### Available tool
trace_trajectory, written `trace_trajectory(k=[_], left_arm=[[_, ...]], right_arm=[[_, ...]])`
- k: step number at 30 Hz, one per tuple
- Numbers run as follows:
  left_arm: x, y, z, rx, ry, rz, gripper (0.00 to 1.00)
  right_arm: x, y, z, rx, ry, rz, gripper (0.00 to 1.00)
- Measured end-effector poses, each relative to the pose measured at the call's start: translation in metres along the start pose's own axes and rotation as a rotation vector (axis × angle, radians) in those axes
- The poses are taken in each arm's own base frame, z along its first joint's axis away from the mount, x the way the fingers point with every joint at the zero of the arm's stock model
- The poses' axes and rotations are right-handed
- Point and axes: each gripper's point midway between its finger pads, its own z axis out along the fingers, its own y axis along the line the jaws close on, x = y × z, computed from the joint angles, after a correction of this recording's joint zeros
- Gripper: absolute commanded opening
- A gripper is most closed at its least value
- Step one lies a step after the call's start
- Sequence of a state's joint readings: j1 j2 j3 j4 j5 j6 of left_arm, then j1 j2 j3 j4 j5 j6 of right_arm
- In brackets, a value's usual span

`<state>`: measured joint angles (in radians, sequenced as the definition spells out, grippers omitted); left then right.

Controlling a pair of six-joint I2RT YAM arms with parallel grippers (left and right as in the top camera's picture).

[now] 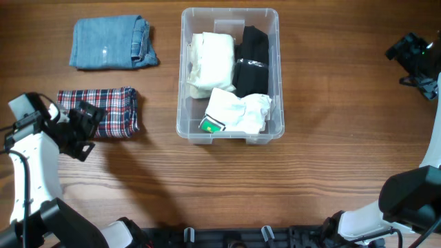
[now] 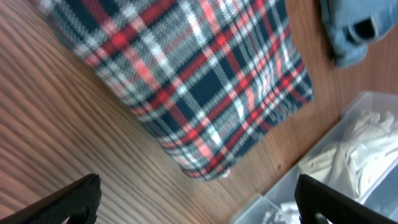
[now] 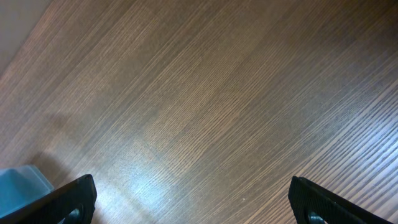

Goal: Pack container
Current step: 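Move the left gripper over the red plaid shirt, then lower the left gripper and grasp the red plaid shirt's edge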

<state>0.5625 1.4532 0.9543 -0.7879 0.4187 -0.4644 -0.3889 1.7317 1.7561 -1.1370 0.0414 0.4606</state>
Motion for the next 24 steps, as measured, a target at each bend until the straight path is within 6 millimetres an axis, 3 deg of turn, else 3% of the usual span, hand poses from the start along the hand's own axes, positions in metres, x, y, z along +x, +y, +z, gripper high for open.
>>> trace_trajectory(k=[10, 24], left_arm=[[-0.014, 0.03, 0.009, 0.059, -0.052, -0.028, 1.0], [-0.01, 0.035, 0.022, 0.133, -0.066, 0.002, 1.0]], right_arm=[[0.0, 0.0, 0.0, 0.0, 0.0, 0.0, 1.0], [0.0, 0.0, 0.0, 0.0, 0.0, 0.0, 1.0]])
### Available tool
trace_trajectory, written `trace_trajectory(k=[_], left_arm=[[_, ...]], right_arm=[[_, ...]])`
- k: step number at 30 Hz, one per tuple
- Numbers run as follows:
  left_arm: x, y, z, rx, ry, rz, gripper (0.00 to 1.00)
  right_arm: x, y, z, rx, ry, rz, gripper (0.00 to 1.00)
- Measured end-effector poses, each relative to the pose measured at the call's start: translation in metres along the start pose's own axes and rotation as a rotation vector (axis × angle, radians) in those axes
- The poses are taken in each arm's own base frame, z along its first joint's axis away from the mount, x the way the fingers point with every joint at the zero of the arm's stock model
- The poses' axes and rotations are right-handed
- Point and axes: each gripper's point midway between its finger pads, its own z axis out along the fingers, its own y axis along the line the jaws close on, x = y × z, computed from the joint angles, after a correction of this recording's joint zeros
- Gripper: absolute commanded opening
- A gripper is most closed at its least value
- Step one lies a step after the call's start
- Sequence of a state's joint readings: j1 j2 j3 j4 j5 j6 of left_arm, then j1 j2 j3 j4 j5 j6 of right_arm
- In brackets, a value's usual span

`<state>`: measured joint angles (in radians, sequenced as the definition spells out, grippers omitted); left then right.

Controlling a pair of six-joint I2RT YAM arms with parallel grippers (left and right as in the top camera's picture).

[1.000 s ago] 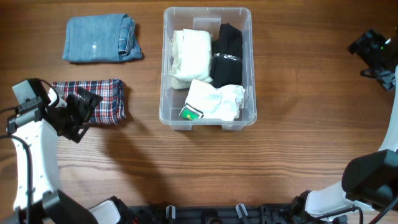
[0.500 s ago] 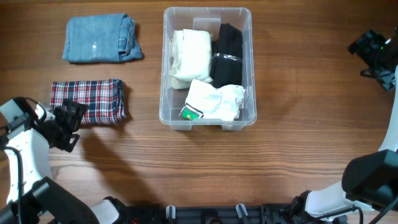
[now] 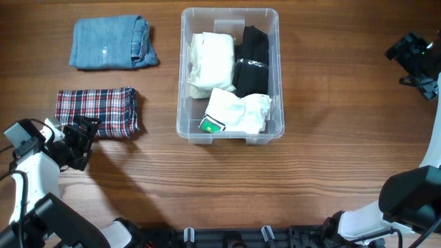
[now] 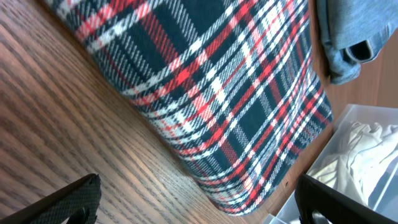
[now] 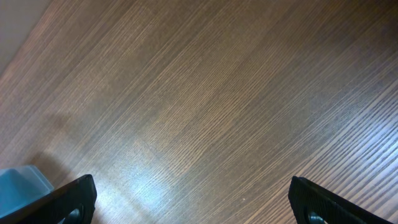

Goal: Pack container
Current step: 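Lower the left gripper and grasp the red plaid shirt's edge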

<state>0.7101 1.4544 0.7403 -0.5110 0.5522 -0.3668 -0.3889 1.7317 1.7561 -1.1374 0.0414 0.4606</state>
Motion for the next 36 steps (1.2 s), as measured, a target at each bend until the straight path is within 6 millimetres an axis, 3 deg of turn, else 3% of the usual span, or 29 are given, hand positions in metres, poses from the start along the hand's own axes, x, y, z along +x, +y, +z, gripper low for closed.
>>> trace_trajectory(k=[10, 24, 36], left_arm=[[0.009, 0.011, 0.011, 0.007, -0.008, 0.006, 1.0], [-0.004, 0.005, 0.011, 0.034, -0.063, 0.047, 1.0], [-0.003, 0.008, 0.014, 0.037, -0.07, 0.052, 1.0]], right_arm=[[0.0, 0.0, 0.0, 0.0, 0.0, 0.0, 1.0], [0.0, 0.0, 0.0, 0.0, 0.0, 0.0, 1.0], [0.0, 0.0, 0.0, 0.0, 0.0, 0.0, 1.0]])
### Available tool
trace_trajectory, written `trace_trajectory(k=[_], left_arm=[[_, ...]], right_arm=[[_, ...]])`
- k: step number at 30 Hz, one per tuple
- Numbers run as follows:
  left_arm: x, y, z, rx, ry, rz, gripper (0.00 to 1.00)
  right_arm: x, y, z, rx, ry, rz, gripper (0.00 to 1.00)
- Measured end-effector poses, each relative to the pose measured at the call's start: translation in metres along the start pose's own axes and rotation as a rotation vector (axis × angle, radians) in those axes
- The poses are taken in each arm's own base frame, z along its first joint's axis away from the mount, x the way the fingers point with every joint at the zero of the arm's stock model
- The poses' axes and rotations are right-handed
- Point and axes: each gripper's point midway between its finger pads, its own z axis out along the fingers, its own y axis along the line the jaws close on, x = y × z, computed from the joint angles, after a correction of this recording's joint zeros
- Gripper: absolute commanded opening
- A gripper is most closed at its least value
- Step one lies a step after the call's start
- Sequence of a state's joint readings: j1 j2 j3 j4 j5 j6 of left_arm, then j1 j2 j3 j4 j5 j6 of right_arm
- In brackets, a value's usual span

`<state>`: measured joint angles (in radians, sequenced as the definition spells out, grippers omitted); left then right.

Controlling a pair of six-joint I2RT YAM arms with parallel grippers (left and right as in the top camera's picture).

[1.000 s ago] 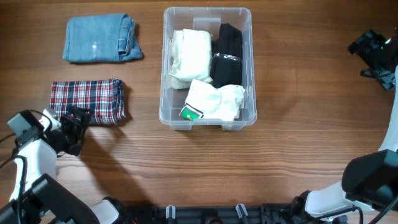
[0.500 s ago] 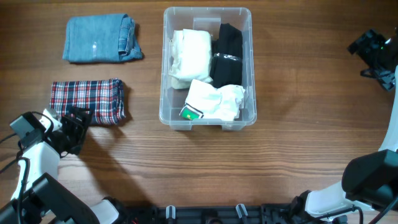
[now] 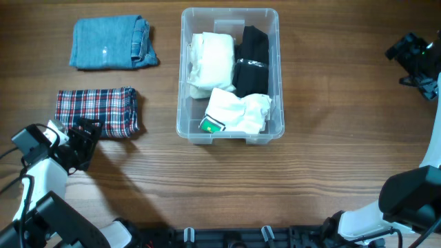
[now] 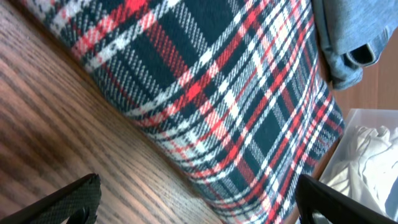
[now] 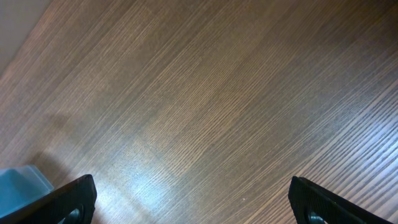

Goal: Pack container
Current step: 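Lower the left gripper and grasp the red plaid shirt's edge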

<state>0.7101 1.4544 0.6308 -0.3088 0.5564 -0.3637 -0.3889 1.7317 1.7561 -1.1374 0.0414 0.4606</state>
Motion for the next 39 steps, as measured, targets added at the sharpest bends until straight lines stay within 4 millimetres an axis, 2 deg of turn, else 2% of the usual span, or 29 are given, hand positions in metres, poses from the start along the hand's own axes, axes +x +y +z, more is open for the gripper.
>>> trace_trajectory(k=[9, 17, 30, 31, 32, 39], left_arm=[[-0.009, 0.0, 0.007, 0.026, -0.045, 0.024, 1.0], [-0.016, -0.005, 0.022, 0.095, -0.044, 0.022, 1.0], [-0.017, -0.011, 0.026, 0.152, -0.031, 0.027, 0.99], [-0.017, -0.011, 0.026, 0.152, -0.031, 0.027, 0.89], [-0.017, -0.011, 0.026, 0.152, -0.031, 0.027, 0.84], [-0.01, -0.002, 0.031, 0.124, -0.004, -0.009, 0.54]], right_arm=[[0.0, 0.0, 0.0, 0.0, 0.0, 0.0, 1.0], [0.0, 0.0, 0.0, 0.0, 0.0, 0.0, 1.0], [0.0, 0.0, 0.0, 0.0, 0.0, 0.0, 1.0], [0.0, 0.0, 0.0, 0.0, 0.0, 0.0, 1.0], [0.0, 0.0, 0.0, 0.0, 0.0, 0.0, 1.0], [0.0, 0.0, 0.0, 0.0, 0.0, 0.0, 1.0]])
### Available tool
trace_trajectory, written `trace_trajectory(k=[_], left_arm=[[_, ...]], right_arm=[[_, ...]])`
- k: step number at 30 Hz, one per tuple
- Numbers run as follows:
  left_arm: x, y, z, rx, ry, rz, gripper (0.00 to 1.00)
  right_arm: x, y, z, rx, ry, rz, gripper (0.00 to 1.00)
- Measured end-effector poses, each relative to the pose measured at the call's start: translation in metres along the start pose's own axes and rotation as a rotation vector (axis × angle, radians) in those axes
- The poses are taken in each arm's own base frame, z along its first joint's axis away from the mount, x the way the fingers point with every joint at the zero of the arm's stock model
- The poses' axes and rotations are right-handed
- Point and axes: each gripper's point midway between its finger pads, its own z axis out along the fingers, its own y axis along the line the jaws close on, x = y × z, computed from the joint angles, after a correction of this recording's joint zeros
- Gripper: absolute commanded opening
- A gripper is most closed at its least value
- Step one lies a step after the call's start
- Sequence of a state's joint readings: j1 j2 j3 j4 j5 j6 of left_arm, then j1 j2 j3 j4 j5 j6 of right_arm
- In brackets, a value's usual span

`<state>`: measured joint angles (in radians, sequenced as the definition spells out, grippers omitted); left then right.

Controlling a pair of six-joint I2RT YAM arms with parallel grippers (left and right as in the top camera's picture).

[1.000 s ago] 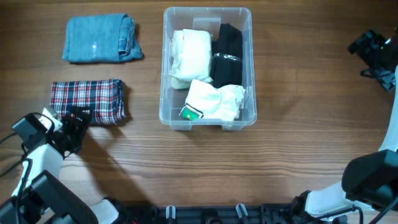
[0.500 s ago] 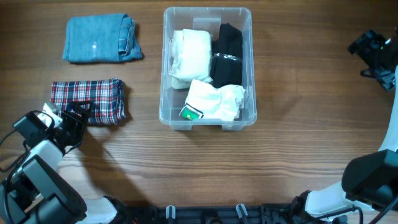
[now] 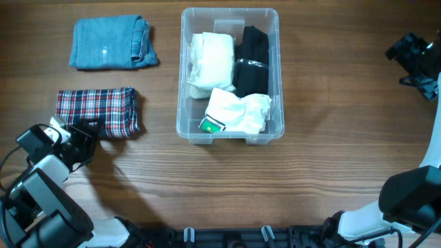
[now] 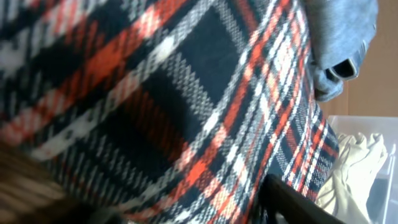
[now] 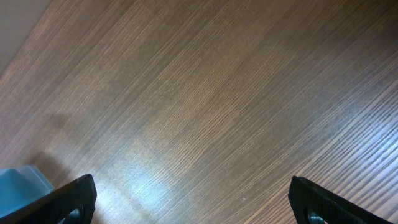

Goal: Pack container
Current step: 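Lower the left gripper and grasp the red plaid shirt's edge, then lift the red plaid shirt with the left gripper toward the bin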

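Observation:
A folded red, white and navy plaid shirt (image 3: 96, 111) lies on the table at the left and fills the left wrist view (image 4: 186, 93). My left gripper (image 3: 81, 134) sits at its near left corner, open, with the fabric's edge between the jaws. Only one finger (image 4: 292, 202) shows; the other is hidden by blurred cloth. The clear plastic container (image 3: 231, 14) at centre holds white clothes (image 3: 213, 62), a black garment (image 3: 253, 58) and a white item with a green tag (image 3: 238, 110). Far right, my right gripper (image 3: 413, 52) hangs open over bare wood (image 5: 193, 199).
Folded blue jeans (image 3: 110, 43) lie at the back left, beyond the plaid shirt, and their edge shows in the left wrist view (image 4: 342, 37). The container's corner with white cloth (image 4: 354, 168) is to the right of the shirt. Wooden table (image 3: 344, 172) surrounds everything.
My left gripper has moved in and down onto the plaid shirt's near edge; the fabric now fills its view and one finger is hidden. The right arm has not moved.
My left gripper was open beside the plaid shirt's left end. It then stood lower and nearer the table's front, facing the shirt's near edge, and drew closer at each moment. Now the shirt's edge lies between its jaws. The container's contents and right arm stayed unchanged.

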<state>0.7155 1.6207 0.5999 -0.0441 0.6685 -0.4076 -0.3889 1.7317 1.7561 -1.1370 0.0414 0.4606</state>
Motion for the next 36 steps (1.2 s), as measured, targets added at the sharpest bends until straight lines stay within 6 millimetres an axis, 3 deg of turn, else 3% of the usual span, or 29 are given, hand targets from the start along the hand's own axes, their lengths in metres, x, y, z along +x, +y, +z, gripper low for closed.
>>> trace_trajectory(k=[6, 11, 26, 32, 36], left_arm=[[0.001, 0.0, 0.0, 0.002, 0.002, -0.005, 0.23], [0.001, -0.002, 0.0, 0.013, 0.007, -0.005, 0.04], [0.014, -0.034, -0.008, 0.18, 0.083, -0.016, 0.04], [0.013, -0.069, -0.041, 0.241, 0.028, 0.041, 0.04], [0.009, -0.111, -0.08, 0.336, -0.067, 0.148, 0.04]], right_arm=[[0.0, 0.0, 0.0, 0.0, 0.0, 0.0, 1.0], [0.0, 0.0, 0.0, 0.0, 0.0, 0.0, 1.0], [0.0, 0.0, 0.0, 0.0, 0.0, 0.0, 1.0], [0.0, 0.0, 0.0, 0.0, 0.0, 0.0, 1.0], [0.0, 0.0, 0.0, 0.0, 0.0, 0.0, 1.0]])
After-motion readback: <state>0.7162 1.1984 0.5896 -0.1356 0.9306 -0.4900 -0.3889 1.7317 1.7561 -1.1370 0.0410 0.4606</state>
